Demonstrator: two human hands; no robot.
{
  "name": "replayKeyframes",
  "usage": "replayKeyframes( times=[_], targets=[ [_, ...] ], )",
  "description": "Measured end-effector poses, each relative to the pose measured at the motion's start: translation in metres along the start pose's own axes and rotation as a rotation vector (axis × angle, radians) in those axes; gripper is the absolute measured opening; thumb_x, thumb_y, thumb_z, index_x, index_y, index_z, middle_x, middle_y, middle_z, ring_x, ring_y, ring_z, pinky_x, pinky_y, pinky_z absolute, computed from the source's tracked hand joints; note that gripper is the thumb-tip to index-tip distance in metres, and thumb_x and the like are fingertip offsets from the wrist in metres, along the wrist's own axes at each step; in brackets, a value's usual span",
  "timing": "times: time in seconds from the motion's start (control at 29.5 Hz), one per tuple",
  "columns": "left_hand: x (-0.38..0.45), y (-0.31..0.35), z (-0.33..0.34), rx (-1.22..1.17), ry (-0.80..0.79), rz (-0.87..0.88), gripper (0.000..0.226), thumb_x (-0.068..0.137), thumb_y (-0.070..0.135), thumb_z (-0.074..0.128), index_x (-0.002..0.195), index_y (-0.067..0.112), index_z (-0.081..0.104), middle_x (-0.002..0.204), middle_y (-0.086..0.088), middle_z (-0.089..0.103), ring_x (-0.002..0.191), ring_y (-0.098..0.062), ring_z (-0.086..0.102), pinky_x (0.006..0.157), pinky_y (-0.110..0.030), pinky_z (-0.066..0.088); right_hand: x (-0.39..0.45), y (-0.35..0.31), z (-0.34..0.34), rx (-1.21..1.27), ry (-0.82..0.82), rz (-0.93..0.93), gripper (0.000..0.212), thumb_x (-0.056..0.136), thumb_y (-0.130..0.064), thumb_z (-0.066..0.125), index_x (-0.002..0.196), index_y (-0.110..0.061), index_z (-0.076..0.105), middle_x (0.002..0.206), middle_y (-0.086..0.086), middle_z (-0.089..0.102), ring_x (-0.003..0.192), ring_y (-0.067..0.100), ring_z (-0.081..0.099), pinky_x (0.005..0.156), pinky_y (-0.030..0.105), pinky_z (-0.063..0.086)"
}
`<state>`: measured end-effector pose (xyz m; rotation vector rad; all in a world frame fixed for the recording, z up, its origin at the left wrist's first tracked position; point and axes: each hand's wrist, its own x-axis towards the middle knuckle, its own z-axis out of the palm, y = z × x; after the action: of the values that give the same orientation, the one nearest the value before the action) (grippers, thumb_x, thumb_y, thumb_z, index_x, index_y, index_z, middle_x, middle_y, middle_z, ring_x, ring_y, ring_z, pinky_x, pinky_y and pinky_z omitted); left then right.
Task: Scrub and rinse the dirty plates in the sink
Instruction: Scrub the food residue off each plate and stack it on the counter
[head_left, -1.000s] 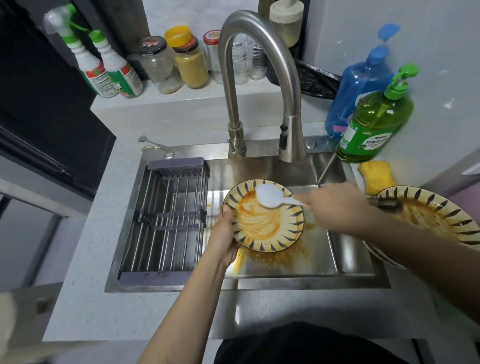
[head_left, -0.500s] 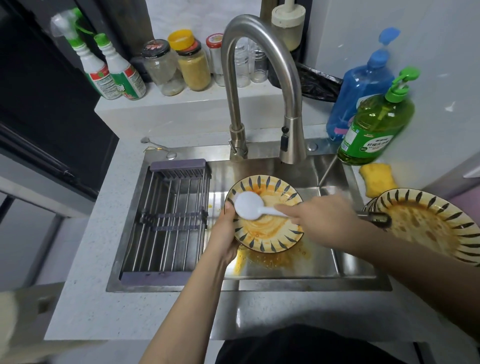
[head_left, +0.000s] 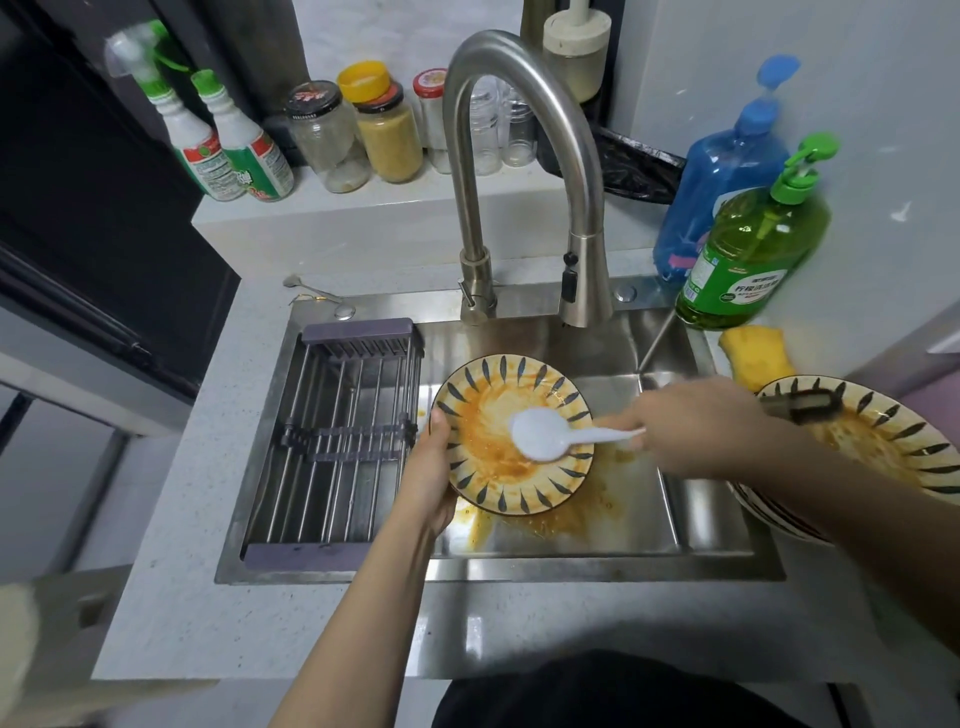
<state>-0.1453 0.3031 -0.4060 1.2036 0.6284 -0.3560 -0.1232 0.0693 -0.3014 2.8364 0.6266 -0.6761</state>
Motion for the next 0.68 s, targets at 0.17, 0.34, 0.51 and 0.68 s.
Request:
replayKeyframes(
  times=[0.17,0.34,0.51,0.68],
  targets=[
    [0.000,-0.001,0.007,0.072,-0.016,0.006,0.055,0.101,0.048,0.027,0.139,0.013,0.045,0.126,-0.012,0.061,0.113,-0.028,0.061,0.087,-0.038,0.054,0.009,-0.020,0.009,-0.049,0.150,0.016,0.048,0.099,-0.019,0.037,0.139,-0.045,0.034,0.070,-0.007,0.048,0.061,0.010,0.050,0.052,0.023,0.037],
    [0.005,0.003,-0.007,0.003,0.051,0.040,0.050,0.101,0.047,0.030,0.123,0.011,0.056,0.101,-0.008,0.070,0.088,-0.020,0.068,0.067,-0.033,0.058,-0.002,-0.011,0.020,0.055,0.026,-0.098,0.045,0.101,-0.033,0.041,0.138,-0.055,0.031,0.073,-0.011,0.048,0.069,0.009,0.052,0.053,0.022,0.034],
    [0.007,-0.001,-0.026,0.009,0.064,0.017,0.047,0.101,0.046,0.030,0.121,0.012,0.056,0.114,-0.015,0.067,0.100,-0.026,0.066,0.076,-0.039,0.055,0.003,0.005,0.040,0.116,0.100,0.101,0.044,0.102,-0.034,0.034,0.140,-0.056,0.028,0.082,-0.010,0.050,0.073,0.010,0.050,0.049,0.021,0.026],
    [0.006,-0.003,-0.037,-0.005,0.046,-0.031,0.051,0.101,0.048,0.030,0.123,0.011,0.057,0.116,-0.015,0.066,0.108,-0.030,0.063,0.082,-0.043,0.054,0.009,-0.008,0.082,0.818,0.225,0.118,0.042,0.095,-0.027,0.052,0.135,-0.041,0.048,0.069,-0.020,0.056,0.061,0.007,0.056,0.054,0.021,0.041]
  ],
)
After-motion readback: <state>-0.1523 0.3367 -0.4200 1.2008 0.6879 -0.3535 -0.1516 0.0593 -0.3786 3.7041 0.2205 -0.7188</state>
